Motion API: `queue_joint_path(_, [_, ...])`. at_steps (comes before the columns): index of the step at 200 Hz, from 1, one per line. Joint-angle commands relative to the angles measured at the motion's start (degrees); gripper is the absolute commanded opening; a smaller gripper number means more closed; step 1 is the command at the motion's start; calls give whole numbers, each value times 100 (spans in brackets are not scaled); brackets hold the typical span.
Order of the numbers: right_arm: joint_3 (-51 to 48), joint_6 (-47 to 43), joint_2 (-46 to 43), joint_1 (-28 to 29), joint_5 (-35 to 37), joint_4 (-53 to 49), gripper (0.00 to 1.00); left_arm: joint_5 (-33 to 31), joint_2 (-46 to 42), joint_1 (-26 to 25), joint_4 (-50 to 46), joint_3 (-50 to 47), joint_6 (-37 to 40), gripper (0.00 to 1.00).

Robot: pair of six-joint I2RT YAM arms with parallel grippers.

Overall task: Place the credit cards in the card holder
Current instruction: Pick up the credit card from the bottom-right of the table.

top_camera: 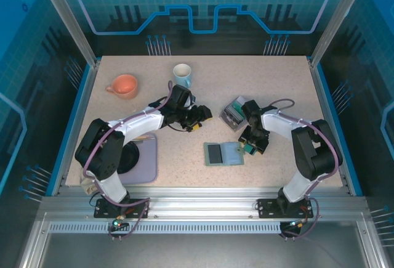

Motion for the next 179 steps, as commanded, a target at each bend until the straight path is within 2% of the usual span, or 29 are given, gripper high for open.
queue_joint_path(1, [-118, -396, 55, 67, -88, 196, 61, 118, -153, 40, -95, 86, 112, 65])
queue_joint_path(58, [-81, -805, 64, 106, -135, 362, 60, 107, -166, 40, -133, 107, 110, 65])
queue_joint_path(98, [88, -1052, -231, 51, 456, -159, 60, 88, -186, 42, -171, 99, 140, 65])
queue_joint_path(179, [150, -1495, -722, -99, 112, -258, 60, 113, -92, 47, -180, 195, 140, 65])
